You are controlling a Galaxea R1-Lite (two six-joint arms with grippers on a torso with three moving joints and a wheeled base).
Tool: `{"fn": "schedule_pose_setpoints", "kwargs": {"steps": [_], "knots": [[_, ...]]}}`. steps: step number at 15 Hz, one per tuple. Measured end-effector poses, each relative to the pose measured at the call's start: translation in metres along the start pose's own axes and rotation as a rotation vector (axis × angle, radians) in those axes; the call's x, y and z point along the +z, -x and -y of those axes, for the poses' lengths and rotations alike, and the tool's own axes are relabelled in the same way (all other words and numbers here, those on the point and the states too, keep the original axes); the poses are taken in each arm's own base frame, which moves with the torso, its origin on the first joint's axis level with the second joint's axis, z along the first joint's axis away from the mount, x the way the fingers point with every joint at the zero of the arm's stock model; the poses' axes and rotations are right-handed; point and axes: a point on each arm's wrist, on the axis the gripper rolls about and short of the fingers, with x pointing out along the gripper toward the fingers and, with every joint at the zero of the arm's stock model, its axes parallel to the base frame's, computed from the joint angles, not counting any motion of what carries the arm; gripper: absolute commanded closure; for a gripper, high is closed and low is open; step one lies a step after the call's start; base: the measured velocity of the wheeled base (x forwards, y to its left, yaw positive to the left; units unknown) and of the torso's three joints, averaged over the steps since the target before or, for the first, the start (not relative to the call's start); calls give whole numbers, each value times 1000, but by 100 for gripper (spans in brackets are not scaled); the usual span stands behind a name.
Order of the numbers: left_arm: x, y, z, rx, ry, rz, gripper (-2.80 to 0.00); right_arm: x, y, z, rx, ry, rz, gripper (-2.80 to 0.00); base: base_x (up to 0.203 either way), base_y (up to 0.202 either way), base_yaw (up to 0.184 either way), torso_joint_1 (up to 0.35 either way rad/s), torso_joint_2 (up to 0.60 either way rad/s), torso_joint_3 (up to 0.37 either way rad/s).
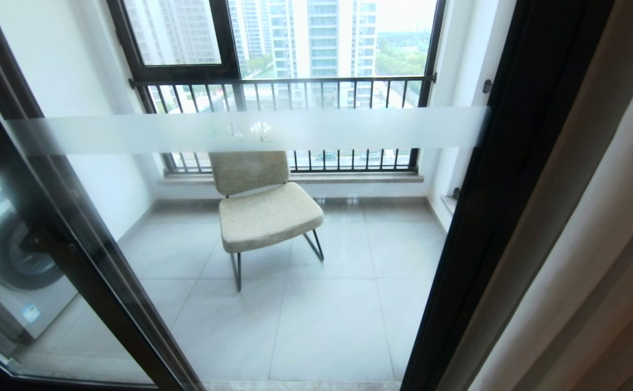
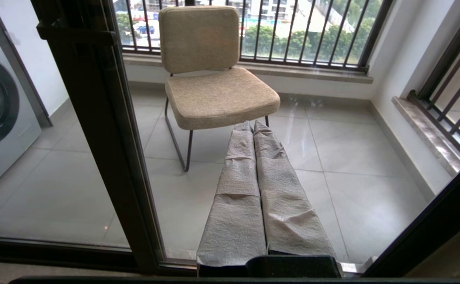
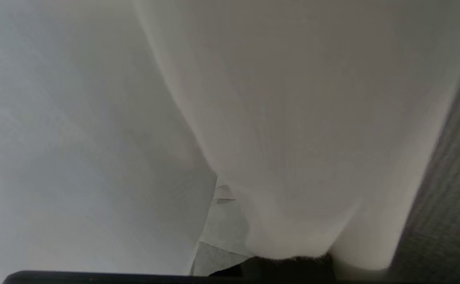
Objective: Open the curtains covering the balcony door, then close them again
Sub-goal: Pull the inner curtains open on both sides
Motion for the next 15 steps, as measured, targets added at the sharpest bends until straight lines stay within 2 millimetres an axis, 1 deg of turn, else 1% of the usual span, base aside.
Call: {"fn": "schedule_pose_setpoints", "kwargs": {"steps": [6, 10, 13, 15], "knots": [[0, 0, 0, 0, 0, 0, 0, 0, -19, 31, -82, 14, 18, 0, 0, 0, 0, 0, 0, 0], [0, 0, 0, 1, 0, 0, 0, -6, -26, 51, -131, 25, 16, 0, 0, 0, 0, 0, 0, 0], [0, 0, 0, 1, 0, 0, 0, -9, -27, 55, -142, 29, 5, 0, 0, 0, 0, 0, 0, 0], [0, 0, 0, 0, 0, 0, 0, -9, -24, 51, -124, 29, -1, 0, 0, 0, 0, 0, 0, 0]]}}
